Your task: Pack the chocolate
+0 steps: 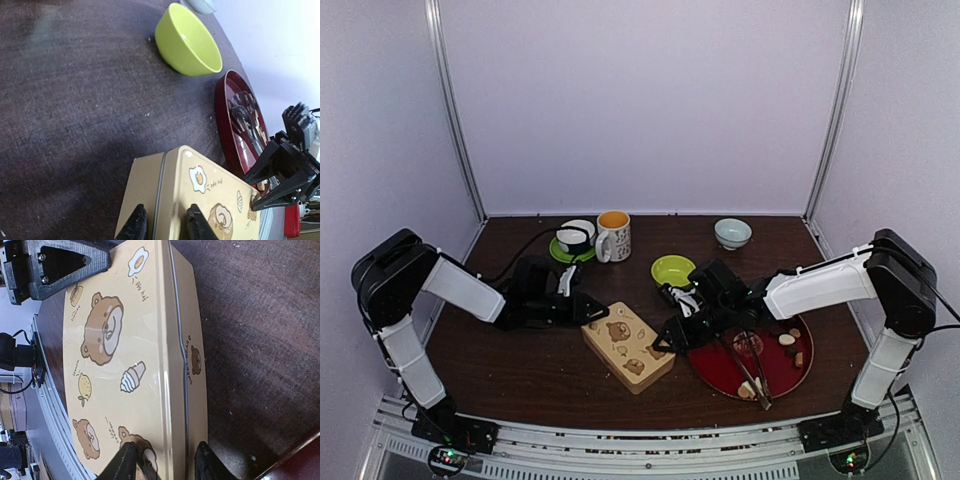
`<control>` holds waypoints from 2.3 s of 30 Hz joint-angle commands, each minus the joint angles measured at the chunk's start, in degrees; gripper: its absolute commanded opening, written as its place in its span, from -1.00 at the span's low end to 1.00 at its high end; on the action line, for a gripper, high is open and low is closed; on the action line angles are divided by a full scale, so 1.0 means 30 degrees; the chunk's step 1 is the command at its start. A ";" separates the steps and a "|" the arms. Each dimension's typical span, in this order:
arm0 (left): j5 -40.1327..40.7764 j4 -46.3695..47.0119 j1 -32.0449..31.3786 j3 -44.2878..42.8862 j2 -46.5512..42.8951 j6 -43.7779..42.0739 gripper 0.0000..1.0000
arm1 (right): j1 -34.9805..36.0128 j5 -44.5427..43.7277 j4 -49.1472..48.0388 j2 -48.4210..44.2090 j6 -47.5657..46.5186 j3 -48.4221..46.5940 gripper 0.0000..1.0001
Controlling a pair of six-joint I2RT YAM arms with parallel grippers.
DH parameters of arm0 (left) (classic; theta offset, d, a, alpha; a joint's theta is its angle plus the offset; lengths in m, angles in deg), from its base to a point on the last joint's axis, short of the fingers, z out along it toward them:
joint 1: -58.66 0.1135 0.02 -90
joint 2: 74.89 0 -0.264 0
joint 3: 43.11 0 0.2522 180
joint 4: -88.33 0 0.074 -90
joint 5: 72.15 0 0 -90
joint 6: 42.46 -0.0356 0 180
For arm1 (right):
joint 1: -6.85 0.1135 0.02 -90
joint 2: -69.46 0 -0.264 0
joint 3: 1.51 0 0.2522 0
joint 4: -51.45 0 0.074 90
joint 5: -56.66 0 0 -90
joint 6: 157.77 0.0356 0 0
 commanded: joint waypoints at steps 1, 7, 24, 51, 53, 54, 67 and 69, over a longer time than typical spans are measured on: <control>0.1014 -0.0409 0.0050 0.2404 0.1442 0.0313 -0.51 | 0.0020 -0.0274 0.0769 0.0381 -0.0115 -0.0229 -0.21; 0.1320 0.0713 0.0046 0.3339 0.1845 0.0294 -0.60 | 0.0054 -0.0266 0.0765 0.0309 -0.0066 -0.0231 -0.21; 0.1332 0.1701 0.0003 0.4902 0.0768 0.0851 0.10 | 0.0187 -0.0628 0.0666 -0.0035 -0.0025 -0.0017 -0.22; -0.0313 -0.4502 -0.0203 0.5082 -0.6966 0.1973 0.79 | 0.0398 -0.0465 0.0648 0.0312 -0.0298 -0.0111 -0.21; -0.0205 -0.4582 -0.0227 0.5126 -0.6584 0.2045 0.73 | 0.0379 -0.0442 0.0652 0.0363 -0.0269 -0.0097 -0.21; -0.0303 -0.4258 -0.0206 0.5219 -0.6321 0.2117 0.69 | 0.0382 -0.0442 0.0638 0.0364 -0.0285 -0.0110 -0.21; -0.0814 -0.2310 -0.0038 0.6471 -0.5181 0.2751 -0.34 | 0.0461 -0.0416 0.0687 0.0257 -0.0203 -0.0078 -0.21; -0.0747 -0.2389 -0.0028 0.6689 -0.5250 0.2724 -0.39 | 0.0459 -0.0387 0.0688 0.0235 -0.0177 -0.0100 -0.21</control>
